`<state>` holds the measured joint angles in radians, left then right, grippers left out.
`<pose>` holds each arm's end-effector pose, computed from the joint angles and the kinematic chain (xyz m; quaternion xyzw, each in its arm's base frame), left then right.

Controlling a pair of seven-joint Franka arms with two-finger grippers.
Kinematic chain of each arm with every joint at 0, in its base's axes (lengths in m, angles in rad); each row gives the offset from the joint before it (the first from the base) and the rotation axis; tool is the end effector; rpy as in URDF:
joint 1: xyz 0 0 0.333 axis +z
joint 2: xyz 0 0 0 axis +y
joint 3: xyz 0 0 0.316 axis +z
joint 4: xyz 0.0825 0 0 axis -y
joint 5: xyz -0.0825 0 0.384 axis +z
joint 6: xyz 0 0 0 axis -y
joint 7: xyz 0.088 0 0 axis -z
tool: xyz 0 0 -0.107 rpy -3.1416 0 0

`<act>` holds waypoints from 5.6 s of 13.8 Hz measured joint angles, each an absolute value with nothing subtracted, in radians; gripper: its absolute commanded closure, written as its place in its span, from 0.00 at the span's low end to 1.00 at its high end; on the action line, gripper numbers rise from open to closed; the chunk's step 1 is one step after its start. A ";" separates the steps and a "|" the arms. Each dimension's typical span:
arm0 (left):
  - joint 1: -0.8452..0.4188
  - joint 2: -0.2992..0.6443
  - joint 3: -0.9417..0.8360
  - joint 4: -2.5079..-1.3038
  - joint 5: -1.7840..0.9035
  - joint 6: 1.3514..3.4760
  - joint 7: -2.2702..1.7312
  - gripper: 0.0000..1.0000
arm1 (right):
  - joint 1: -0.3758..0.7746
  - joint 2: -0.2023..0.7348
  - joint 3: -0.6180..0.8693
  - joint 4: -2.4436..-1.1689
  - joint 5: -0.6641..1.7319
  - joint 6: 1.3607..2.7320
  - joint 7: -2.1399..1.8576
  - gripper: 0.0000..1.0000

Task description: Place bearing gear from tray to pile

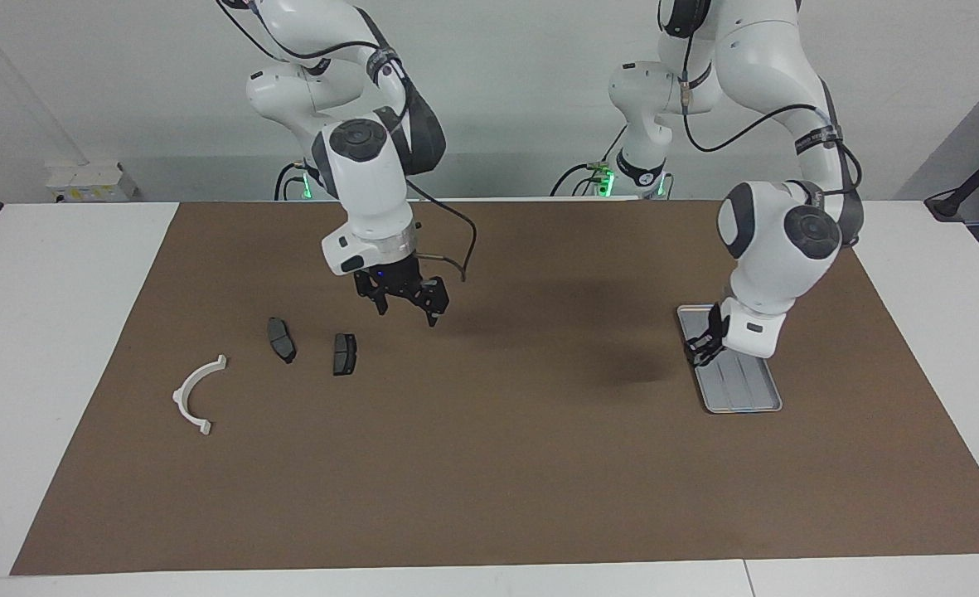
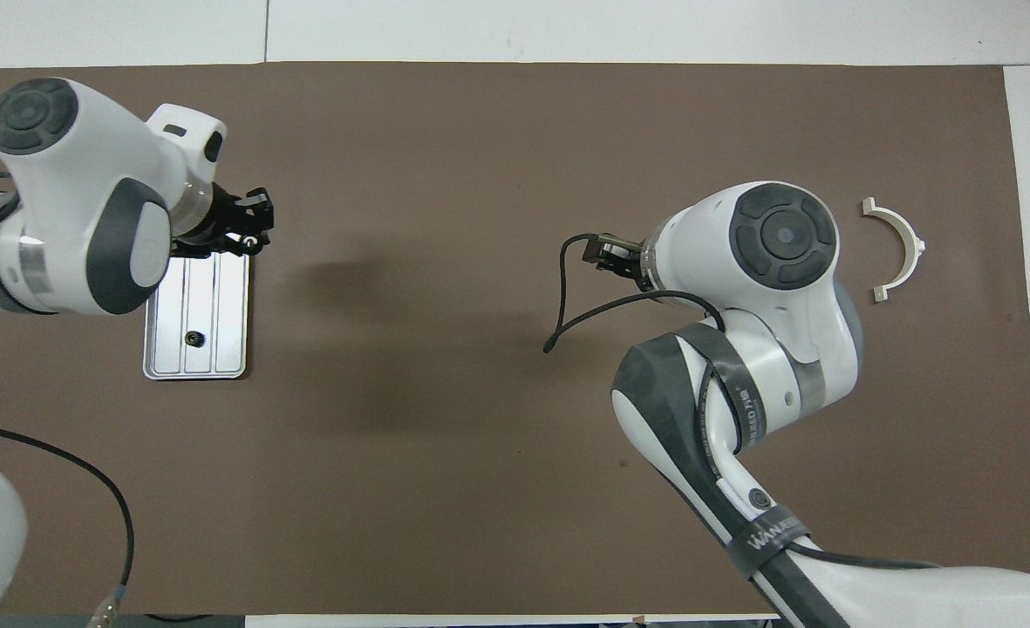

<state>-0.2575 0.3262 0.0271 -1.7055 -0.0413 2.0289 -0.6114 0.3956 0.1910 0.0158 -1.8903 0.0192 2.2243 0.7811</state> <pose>0.6297 -0.1517 0.4019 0.9802 0.1976 -0.0070 0.0124 0.5670 0.2476 0.4186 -0.9794 0.1888 -0.0538 0.0480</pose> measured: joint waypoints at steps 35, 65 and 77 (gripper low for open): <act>-0.456 0.250 0.063 -1.875 0.039 2.138 -0.721 0.00 | 0.350 0.248 0.009 -1.739 0.032 2.140 0.638 0.00; -0.057 0.115 0.064 -2.259 0.033 2.346 -0.108 0.53 | 0.674 0.777 0.020 -1.269 -0.036 2.065 1.212 0.01; -0.057 0.121 0.060 -2.285 0.031 2.396 -0.110 0.98 | 0.671 0.785 0.023 -1.290 -0.031 2.105 1.212 0.53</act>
